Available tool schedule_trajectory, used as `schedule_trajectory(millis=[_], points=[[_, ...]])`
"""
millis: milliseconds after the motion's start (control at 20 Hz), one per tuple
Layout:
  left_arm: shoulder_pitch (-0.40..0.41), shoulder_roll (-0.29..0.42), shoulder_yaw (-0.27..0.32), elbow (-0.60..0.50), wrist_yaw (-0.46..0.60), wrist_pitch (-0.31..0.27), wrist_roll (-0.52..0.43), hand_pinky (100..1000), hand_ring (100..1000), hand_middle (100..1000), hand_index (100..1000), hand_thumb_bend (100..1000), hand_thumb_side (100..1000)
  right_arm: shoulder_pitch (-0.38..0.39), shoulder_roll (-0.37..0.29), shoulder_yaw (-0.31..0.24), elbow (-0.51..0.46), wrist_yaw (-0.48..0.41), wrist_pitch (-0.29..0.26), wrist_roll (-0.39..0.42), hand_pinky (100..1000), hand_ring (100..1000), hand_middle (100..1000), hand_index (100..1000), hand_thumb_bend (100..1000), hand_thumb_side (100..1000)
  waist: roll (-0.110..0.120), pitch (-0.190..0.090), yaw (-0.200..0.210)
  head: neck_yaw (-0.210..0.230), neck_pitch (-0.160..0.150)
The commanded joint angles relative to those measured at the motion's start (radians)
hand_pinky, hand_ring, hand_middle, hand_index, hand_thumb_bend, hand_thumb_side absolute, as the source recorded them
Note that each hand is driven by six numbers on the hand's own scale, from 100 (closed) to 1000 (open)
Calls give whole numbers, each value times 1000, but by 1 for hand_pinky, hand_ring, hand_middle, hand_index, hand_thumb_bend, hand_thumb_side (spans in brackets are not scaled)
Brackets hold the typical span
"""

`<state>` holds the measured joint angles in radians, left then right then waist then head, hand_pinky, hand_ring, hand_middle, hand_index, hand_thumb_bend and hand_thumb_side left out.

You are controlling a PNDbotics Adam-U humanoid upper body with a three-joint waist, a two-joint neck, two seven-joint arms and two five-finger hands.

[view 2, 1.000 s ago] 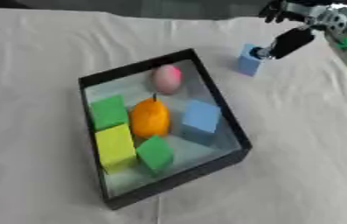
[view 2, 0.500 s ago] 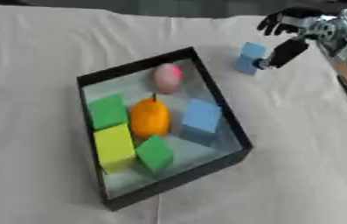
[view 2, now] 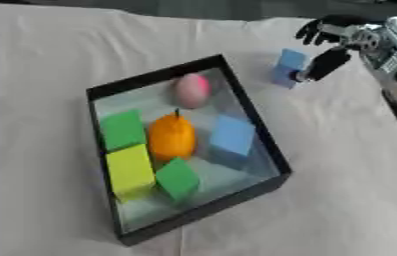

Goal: Pick up objects on the table and place them in the box.

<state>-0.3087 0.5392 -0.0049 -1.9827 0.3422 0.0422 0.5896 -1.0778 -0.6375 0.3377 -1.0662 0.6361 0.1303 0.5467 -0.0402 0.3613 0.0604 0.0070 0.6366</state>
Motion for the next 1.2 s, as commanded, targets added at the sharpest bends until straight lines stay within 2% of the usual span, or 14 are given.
schedule_trajectory(millis=[50, 350, 850, 1050, 1200], points=[[-7, 31, 3, -17, -4, -1, -1, 617, 742, 719, 799, 392, 704, -25, -21, -20, -2, -14, -7, 7, 909, 879, 826, 920, 419, 224, 0, -14, 1, -5, -16], [-18, 32, -1, -17, -6, -1, -4, 617, 741, 715, 797, 391, 704, -32, -17, -33, 15, 6, -7, 10, 911, 882, 828, 919, 423, 248, -7, -3, 11, -13, -26], [-21, 31, -2, -17, -7, -2, -7, 617, 741, 712, 794, 391, 704, -34, -7, -45, 56, 27, 9, -11, 881, 837, 763, 875, 432, 325, -13, 7, 22, -26, -35], [-20, 30, -3, -17, -7, -1, -7, 617, 740, 708, 792, 390, 705, -33, -2, -49, 70, 36, 13, -17, 840, 756, 695, 829, 433, 341, -11, 9, 24, -29, -39], [-18, 29, -3, -17, -7, 0, -7, 617, 741, 708, 791, 390, 705, -34, 0, -51, 66, 32, 21, -47, 800, 627, 594, 754, 435, 361, -10, 8, 22, -31, -37]])
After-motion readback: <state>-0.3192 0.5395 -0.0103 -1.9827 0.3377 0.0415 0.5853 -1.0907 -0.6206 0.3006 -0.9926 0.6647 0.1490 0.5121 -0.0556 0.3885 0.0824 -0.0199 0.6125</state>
